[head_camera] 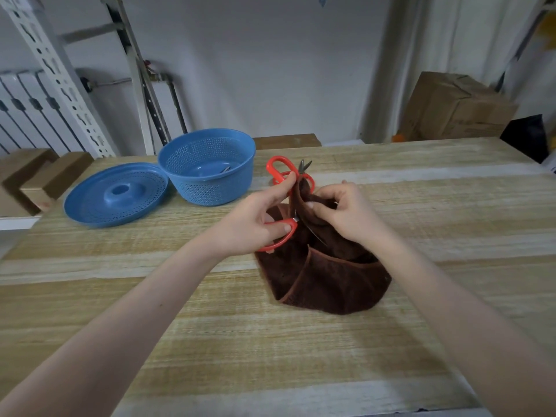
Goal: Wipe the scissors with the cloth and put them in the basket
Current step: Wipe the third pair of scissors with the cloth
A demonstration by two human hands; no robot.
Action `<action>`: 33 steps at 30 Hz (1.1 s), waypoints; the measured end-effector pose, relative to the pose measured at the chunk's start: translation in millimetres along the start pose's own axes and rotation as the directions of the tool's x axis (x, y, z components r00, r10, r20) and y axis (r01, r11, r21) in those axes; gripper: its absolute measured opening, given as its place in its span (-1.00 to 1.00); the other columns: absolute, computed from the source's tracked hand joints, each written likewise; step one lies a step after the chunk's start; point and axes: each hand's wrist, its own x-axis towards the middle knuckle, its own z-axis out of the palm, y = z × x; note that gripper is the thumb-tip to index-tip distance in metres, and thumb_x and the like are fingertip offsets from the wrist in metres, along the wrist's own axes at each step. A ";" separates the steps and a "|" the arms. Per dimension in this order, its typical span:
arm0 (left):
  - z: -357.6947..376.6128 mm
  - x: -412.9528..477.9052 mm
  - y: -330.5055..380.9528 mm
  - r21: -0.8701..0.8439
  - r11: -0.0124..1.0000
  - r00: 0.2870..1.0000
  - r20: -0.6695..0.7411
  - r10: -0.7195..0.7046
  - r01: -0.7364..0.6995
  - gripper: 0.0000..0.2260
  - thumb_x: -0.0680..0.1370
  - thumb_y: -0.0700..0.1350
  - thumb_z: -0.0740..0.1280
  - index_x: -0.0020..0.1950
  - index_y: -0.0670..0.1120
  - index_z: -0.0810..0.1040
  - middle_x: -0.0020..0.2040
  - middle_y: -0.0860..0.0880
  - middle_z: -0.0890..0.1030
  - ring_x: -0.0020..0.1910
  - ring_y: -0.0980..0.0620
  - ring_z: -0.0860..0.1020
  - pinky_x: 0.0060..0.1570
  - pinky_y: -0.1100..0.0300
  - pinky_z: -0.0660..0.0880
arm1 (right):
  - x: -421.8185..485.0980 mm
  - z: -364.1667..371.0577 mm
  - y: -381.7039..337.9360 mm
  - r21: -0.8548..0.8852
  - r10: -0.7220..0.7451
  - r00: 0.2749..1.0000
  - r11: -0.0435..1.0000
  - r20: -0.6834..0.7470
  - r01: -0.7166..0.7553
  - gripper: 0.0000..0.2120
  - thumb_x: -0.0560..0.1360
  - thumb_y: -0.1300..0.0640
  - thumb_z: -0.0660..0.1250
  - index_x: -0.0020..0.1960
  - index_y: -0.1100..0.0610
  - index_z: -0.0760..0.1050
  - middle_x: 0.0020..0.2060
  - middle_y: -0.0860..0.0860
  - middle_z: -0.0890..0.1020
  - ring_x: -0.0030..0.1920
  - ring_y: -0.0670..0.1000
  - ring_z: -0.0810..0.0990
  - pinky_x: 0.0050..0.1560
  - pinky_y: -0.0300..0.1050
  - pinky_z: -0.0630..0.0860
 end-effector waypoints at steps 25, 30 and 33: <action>4.8 -2.2 -8.1 0.196 0.979 0.996 -0.065 0.066 -0.052 -0.27 0.54 -0.30 0.32 0.57 0.10 0.04 0.24 -0.11 0.57 -0.54 0.09 0.39 -0.48 0.24 0.39 | 2.7 -3.6 -9.8 -0.187 -0.089 0.995 0.978 0.042 0.095 -0.70 0.54 0.16 0.35 -0.32 -0.09 0.47 -0.45 -0.19 0.59 -0.36 -0.20 0.54 -0.17 -0.29 0.43; 5.1 -4.1 -10.0 0.176 0.983 0.995 -0.067 0.068 -0.055 -0.28 0.55 -0.31 0.32 0.57 0.10 0.04 0.28 0.03 0.53 -0.56 0.12 0.39 -0.48 0.23 0.39 | 2.1 -1.1 -11.1 -0.212 -0.048 0.997 0.976 0.056 0.058 -0.72 0.56 0.18 0.32 -0.30 -0.04 0.49 -0.37 -0.04 0.61 -0.29 -0.06 0.58 0.05 0.06 0.52; 2.3 -5.0 -3.0 0.168 0.983 0.997 -0.026 0.072 -0.067 -0.28 0.55 -0.32 0.31 0.56 0.11 0.04 0.30 0.01 0.52 -0.57 0.14 0.40 -0.49 0.30 0.39 | 2.0 -15.0 -12.1 -0.027 0.016 0.984 1.000 0.178 -0.011 -0.78 0.54 0.25 0.34 -0.20 -0.02 0.58 -0.34 -0.17 0.65 -0.25 -0.19 0.61 -0.08 -0.18 0.51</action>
